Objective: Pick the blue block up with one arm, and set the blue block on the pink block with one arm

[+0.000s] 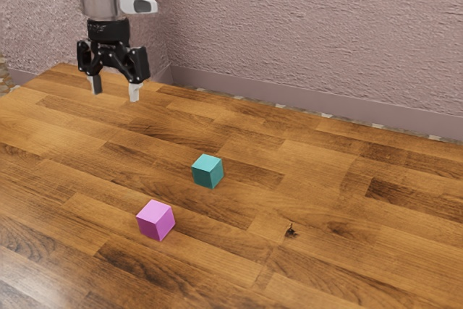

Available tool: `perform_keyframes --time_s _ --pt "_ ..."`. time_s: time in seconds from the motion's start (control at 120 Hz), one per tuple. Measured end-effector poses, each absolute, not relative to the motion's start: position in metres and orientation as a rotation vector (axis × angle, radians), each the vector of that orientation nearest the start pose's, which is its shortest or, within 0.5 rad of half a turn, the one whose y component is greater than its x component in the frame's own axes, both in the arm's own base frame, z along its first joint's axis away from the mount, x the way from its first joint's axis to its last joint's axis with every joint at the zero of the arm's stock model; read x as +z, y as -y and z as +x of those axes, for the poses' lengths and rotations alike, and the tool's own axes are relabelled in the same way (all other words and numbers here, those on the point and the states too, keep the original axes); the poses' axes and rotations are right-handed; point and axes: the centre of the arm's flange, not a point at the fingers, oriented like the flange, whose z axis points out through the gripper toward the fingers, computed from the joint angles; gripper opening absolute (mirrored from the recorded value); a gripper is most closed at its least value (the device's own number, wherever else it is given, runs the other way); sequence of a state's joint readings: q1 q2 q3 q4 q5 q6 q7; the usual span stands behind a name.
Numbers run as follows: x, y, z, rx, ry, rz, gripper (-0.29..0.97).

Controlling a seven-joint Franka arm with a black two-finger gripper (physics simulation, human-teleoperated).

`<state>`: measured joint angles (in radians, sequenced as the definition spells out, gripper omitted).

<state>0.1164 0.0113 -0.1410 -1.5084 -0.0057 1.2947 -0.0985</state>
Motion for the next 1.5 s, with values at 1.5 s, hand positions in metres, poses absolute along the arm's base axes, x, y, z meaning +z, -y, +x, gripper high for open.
perform_keyframes --time_s 1.5 --pt "0.295 0.032 0.694 0.033 0.018 -3.106 0.66"
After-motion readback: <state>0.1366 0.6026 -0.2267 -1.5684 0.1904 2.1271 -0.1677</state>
